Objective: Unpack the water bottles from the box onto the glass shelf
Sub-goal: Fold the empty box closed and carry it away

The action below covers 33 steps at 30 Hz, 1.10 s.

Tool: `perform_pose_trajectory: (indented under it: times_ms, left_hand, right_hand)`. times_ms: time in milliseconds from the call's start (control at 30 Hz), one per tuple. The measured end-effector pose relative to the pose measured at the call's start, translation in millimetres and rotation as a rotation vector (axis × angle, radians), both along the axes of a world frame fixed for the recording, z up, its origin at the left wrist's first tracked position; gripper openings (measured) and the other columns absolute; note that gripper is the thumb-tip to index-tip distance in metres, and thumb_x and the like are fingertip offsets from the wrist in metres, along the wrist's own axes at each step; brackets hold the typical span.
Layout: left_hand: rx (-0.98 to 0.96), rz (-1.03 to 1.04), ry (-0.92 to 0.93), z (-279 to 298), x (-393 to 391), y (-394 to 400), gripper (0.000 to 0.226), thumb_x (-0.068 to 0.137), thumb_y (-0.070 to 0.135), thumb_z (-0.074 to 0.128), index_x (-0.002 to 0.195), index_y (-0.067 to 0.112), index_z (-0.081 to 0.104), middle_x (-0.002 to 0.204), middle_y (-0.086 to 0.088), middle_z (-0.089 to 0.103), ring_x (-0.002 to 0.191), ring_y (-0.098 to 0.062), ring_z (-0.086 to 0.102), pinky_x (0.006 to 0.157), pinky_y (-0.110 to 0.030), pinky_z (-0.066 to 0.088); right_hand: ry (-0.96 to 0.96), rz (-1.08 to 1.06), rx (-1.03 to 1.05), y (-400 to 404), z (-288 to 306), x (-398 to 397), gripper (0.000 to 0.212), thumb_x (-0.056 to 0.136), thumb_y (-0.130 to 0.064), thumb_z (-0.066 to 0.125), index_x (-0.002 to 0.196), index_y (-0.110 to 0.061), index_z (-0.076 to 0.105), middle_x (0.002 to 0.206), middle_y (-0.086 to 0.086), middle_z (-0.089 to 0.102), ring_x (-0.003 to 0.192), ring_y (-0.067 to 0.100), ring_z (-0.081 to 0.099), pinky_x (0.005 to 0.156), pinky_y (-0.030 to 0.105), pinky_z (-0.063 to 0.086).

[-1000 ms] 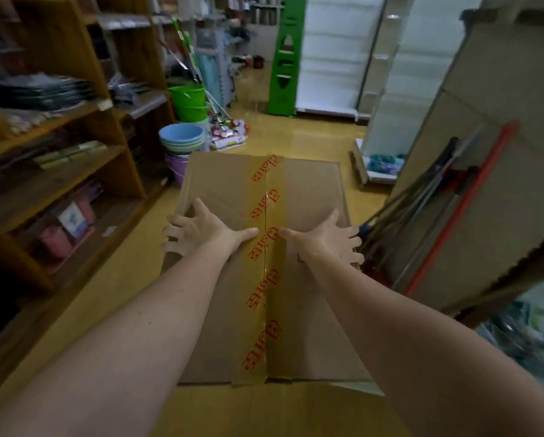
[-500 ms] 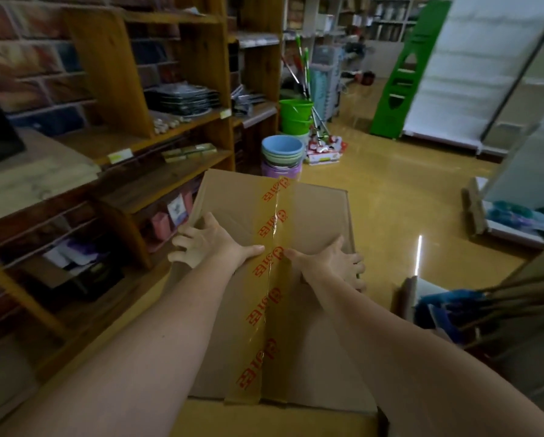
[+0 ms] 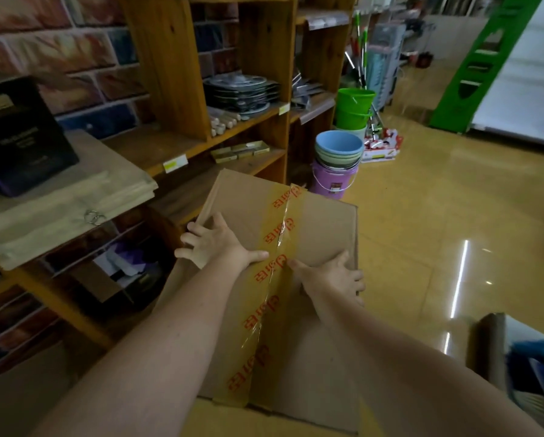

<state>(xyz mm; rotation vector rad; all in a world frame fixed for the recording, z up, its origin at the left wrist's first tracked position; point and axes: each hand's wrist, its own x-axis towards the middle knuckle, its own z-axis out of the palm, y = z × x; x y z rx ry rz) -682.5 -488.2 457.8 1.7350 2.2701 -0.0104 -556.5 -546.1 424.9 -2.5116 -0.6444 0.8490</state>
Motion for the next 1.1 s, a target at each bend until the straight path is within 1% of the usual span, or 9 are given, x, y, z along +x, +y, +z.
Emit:
perform_pose_trajectory:
  times_ms: [267,433,633,900,1000,1100]
  left_hand:
    - [-0.042,-0.014,0.085,-49,14,134,0.127,0.049,0.074,0.073,0.148,0.028,0.008,0.150,-0.023,0.015,0.133,-0.041,0.023,0.105,-0.054,0.026]
    - [-0.088,-0.016,0.096,-79,31,228,0.125,0.050,0.072,0.074,0.148,0.030,0.008,0.148,-0.022,0.016,0.131,-0.039,0.024,0.104,-0.052,0.027]
    - [-0.126,-0.089,0.141,-115,53,340,0.126,0.051,0.074,0.072,0.149,0.031,0.004,0.150,-0.021,0.012,0.133,-0.040,0.023,0.104,-0.051,0.028]
    - [-0.176,-0.263,0.141,-163,119,481,0.123,0.055,0.073,0.071,0.149,0.032,0.003,0.152,-0.020,0.009,0.136,-0.038,0.019,0.106,-0.051,0.026]
    - [-0.185,-0.303,0.147,-180,150,529,0.123,0.056,0.072,0.071,0.149,0.033,0.001,0.154,-0.018,0.004,0.139,-0.038,0.015,0.108,-0.052,0.023]
    - [-0.207,-0.313,0.170,-205,184,581,0.124,0.056,0.072,0.071,0.149,0.033,-0.001,0.156,-0.017,0.003,0.141,-0.038,0.011,0.110,-0.053,0.022]
  right_hand:
    - [0.112,-0.003,-0.046,128,-54,12,0.118,0.061,-0.068,0.071,0.149,-0.026,0.006,0.151,0.020,0.016,0.138,0.038,0.021,0.109,0.055,0.026]
    - [0.140,-0.019,-0.108,218,-79,24,0.118,0.063,-0.069,0.069,0.150,-0.026,0.000,0.154,0.021,0.009,0.140,0.038,0.017,0.110,0.056,0.024]
    - [0.149,-0.104,-0.167,321,-111,40,0.117,0.063,-0.068,0.069,0.150,-0.026,0.002,0.153,0.021,0.013,0.140,0.038,0.019,0.109,0.056,0.025]
    - [0.186,-0.316,-0.198,441,-157,91,0.119,0.060,-0.068,0.072,0.148,-0.027,0.003,0.150,0.022,0.017,0.139,0.039,0.021,0.109,0.056,0.025]
    - [0.209,-0.356,-0.208,485,-174,118,0.120,0.060,-0.067,0.072,0.148,-0.027,0.000,0.150,0.022,0.016,0.139,0.039,0.020,0.109,0.058,0.025]
    - [0.218,-0.381,-0.218,537,-204,150,0.120,0.060,-0.066,0.073,0.149,-0.028,0.001,0.150,0.021,0.017,0.139,0.037,0.022,0.109,0.058,0.025]
